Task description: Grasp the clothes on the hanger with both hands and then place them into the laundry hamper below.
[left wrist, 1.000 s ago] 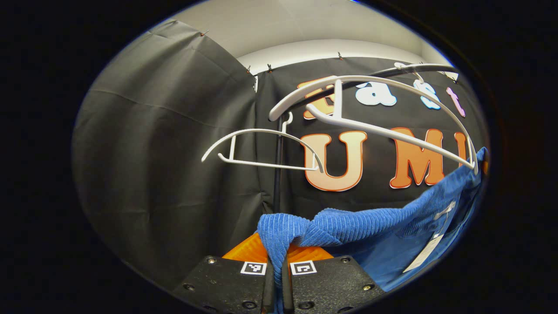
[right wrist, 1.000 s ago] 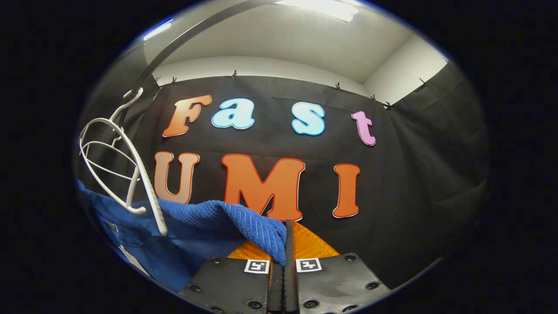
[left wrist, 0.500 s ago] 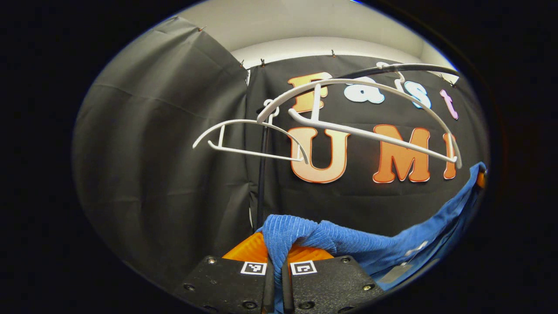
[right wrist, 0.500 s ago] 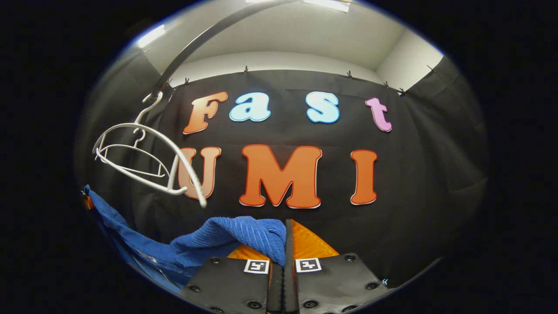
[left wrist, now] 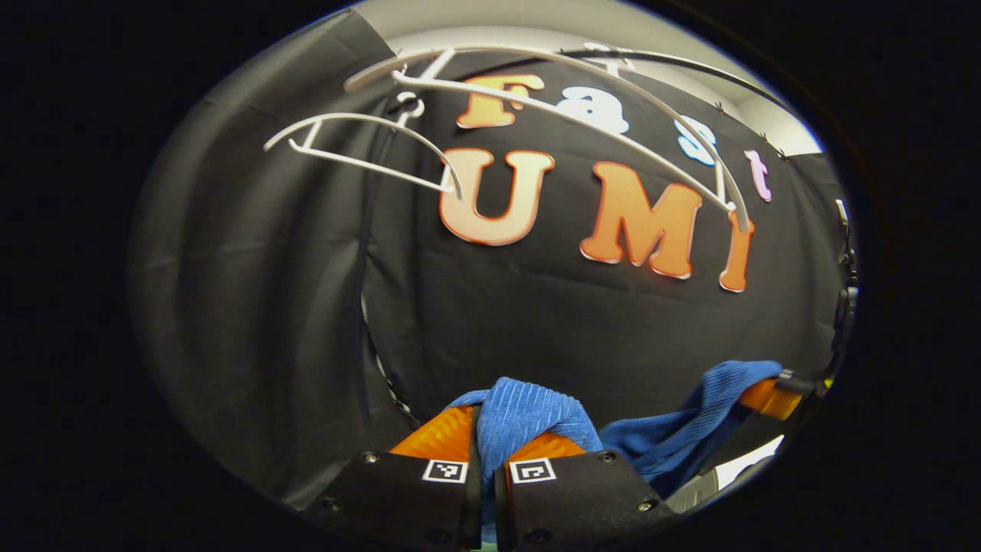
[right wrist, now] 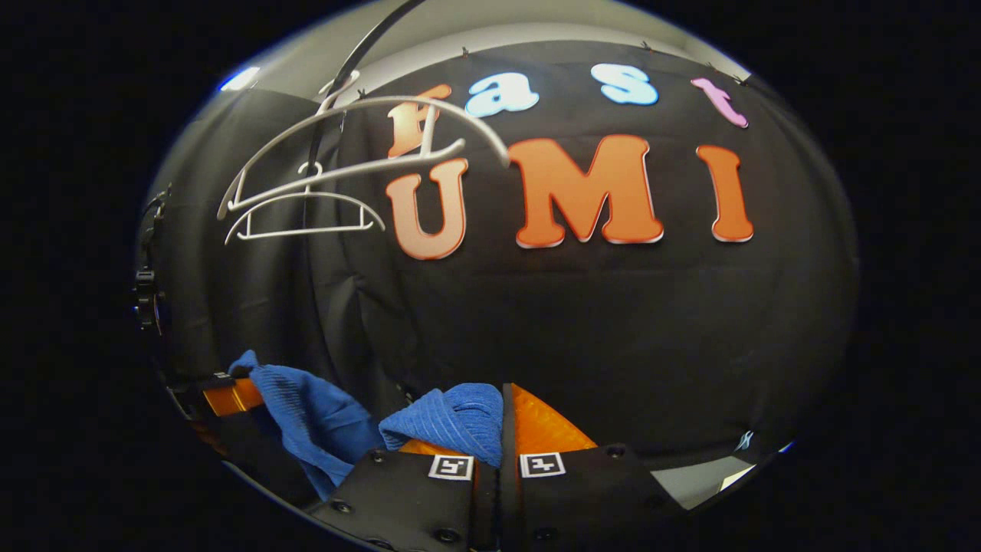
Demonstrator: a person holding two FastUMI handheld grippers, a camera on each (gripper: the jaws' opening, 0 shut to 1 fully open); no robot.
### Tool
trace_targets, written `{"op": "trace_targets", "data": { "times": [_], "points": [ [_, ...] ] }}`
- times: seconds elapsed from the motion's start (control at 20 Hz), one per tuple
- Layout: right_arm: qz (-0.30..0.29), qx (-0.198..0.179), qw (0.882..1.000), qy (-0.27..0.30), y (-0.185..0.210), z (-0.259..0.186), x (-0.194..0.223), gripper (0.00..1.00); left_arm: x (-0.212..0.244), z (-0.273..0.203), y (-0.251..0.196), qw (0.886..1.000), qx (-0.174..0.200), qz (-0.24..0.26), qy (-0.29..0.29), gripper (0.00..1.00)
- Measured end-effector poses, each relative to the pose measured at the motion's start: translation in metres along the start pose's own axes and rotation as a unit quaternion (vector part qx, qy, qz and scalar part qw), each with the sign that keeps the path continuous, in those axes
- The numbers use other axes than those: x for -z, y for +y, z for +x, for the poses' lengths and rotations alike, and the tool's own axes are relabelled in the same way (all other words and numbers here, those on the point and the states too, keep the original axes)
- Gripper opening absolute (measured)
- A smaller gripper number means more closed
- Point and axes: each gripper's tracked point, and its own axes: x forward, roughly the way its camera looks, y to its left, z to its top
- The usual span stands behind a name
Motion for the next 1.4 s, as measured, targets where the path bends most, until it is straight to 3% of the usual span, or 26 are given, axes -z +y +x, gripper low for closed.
{"op": "trace_targets", "data": {
  "times": [0.1,0.35,0.6,0.85,0.9,1.0,1.05,1.1,1.15,1.2,1.25,1.3,1.4],
  "points": [
    [0.017,-0.014,0.999,0.043,0.013,0.010,0.038,0.09,0.039,0.009,-0.015,0.998,0.019,-0.019,0.050,0.07],
    [0.034,-0.017,0.987,0.158,0.012,0.018,0.133,0.09,0.136,0.024,-0.026,0.986,0.014,-0.041,0.164,0.07],
    [0.058,-0.012,0.957,0.285,0.000,0.026,0.238,0.09,0.228,0.015,-0.022,0.963,0.010,0.004,0.268,0.08],
    [0.065,0.010,0.927,0.369,0.001,0.020,0.289,0.10,0.279,0.001,-0.017,0.939,0.011,-0.004,0.345,0.10],
    [0.066,0.012,0.923,0.379,0.001,0.018,0.295,0.10,0.283,0.000,-0.013,0.937,0.006,-0.011,0.350,0.24],
    [0.064,0.016,0.914,0.399,-0.001,0.009,0.313,0.12,0.292,0.001,-0.004,0.934,-0.007,-0.020,0.356,0.19],
    [0.066,0.012,0.911,0.407,0.000,0.003,0.320,0.12,0.294,0.000,0.001,0.932,-0.012,-0.024,0.360,0.41],
    [0.068,0.008,0.909,0.411,0.002,0.000,0.321,0.12,0.296,-0.005,0.004,0.931,-0.016,-0.025,0.364,0.36],
    [0.070,0.001,0.908,0.412,0.005,-0.001,0.324,0.22,0.296,-0.007,0.008,0.930,-0.020,-0.025,0.366,0.53],
    [0.071,-0.004,0.910,0.410,0.006,0.000,0.320,0.28,0.296,-0.007,0.012,0.929,-0.026,-0.023,0.369,0.55],
    [0.068,-0.008,0.911,0.407,0.007,0.000,0.317,0.42,0.297,-0.007,0.015,0.928,-0.032,-0.019,0.370,0.65],
    [0.062,-0.008,0.910,0.409,0.007,-0.001,0.317,0.57,0.296,-0.009,0.020,0.928,-0.035,-0.016,0.370,0.63],
    [0.055,-0.004,0.909,0.413,0.006,-0.001,0.320,0.85,0.298,-0.013,0.025,0.927,-0.044,-0.015,0.372,0.75]
  ]
}}
